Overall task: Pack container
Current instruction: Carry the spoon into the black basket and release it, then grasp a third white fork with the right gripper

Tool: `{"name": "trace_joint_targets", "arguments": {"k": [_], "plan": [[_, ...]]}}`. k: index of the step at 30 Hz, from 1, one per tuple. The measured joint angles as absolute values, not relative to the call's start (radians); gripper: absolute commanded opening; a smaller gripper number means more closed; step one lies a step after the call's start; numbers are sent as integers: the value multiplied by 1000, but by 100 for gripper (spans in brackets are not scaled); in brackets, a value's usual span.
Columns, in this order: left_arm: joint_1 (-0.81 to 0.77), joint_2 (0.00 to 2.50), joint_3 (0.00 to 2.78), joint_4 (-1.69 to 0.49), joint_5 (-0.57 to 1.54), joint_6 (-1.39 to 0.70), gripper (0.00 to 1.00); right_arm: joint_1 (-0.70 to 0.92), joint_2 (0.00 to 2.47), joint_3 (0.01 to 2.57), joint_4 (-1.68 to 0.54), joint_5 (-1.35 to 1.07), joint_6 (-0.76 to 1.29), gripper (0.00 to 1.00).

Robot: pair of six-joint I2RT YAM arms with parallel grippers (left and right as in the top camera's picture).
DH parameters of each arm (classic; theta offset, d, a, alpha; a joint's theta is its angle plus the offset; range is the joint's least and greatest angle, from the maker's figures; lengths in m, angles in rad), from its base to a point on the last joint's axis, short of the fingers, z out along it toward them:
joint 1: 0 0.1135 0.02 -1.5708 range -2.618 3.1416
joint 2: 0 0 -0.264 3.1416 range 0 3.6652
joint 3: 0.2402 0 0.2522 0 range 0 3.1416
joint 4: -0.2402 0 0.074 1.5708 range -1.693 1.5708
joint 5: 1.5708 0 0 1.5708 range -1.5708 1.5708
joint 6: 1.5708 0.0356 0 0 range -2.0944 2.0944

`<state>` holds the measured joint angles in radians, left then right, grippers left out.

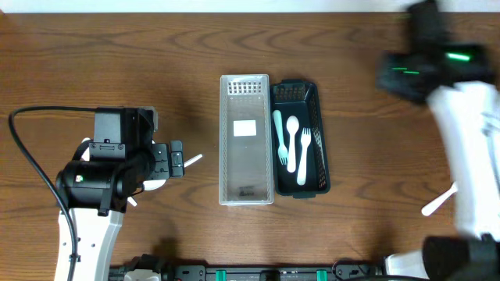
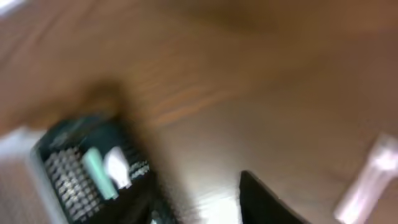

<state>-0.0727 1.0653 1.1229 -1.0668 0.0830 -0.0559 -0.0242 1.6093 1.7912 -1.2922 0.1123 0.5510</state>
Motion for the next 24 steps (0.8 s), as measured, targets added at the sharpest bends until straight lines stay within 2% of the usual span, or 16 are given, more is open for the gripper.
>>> {"name": "trace_joint_targets", "arguments": {"k": [3, 11, 17, 24], "plan": [[-73, 1065, 1123, -1067, 83, -56, 98, -206, 1579, 1792, -1347, 128, 591, 69], [-73, 1065, 1123, -1066, 83, -56, 98, -567, 1637, 1588, -1214, 94, 583, 75], [-73, 1065, 1123, -1067, 83, -56, 98, -723, 1692, 1383, -1062, 74, 540, 77], [-73, 1065, 1123, -1067, 83, -56, 98, -778, 1777, 1242, -945, 67, 515, 79]]}}
